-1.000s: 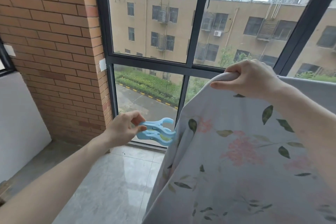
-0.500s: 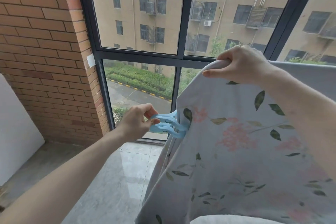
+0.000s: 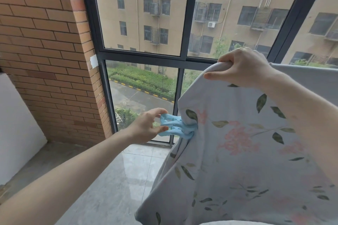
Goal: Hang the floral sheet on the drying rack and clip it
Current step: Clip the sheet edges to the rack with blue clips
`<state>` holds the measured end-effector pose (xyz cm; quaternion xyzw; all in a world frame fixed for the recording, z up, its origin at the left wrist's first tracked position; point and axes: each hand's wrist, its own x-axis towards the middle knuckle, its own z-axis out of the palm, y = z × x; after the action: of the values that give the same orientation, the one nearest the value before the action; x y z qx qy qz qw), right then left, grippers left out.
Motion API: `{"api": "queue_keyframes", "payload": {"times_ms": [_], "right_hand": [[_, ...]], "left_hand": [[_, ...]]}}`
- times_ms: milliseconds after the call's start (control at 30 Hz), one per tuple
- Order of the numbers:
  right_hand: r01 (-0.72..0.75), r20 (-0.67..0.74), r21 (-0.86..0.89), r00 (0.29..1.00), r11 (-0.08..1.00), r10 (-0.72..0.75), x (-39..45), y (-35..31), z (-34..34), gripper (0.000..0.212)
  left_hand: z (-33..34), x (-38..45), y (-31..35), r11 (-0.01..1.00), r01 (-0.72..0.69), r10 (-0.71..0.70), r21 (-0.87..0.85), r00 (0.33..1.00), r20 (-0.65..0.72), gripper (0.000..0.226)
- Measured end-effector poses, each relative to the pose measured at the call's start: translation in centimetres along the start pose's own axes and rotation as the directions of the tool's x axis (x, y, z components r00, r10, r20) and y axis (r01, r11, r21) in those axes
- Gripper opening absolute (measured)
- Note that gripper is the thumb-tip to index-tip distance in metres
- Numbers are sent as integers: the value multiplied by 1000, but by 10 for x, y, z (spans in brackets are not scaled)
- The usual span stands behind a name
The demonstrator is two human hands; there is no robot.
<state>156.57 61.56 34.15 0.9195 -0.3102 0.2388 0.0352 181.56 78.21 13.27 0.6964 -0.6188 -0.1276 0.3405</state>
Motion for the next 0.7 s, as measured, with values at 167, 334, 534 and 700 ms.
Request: {"api": "queue_keyframes", "payload": {"times_ms": [167,334,534,700], "right_hand": [[-8,5,-7,1000,1000,8,-3,2,-2,47],[-13,-3,1,1000,1000,13,-3,-2,0,46],[-19,-6,4,1000,1000,19,-2,-5,0,44],[-13,-7,5,1000,1000,13,-5,-6,-2,45]], "left_hand": [[5,-1,0,1000,9,-9,-6,1000,16,66],[-1,-4,-8,998,18,-13,-52,995,94,82],[-1,-6,-13,1000,3,-2,-4,997,81,89],[0,-11,-15,999,-18,20,-28,997,81,84]]}}
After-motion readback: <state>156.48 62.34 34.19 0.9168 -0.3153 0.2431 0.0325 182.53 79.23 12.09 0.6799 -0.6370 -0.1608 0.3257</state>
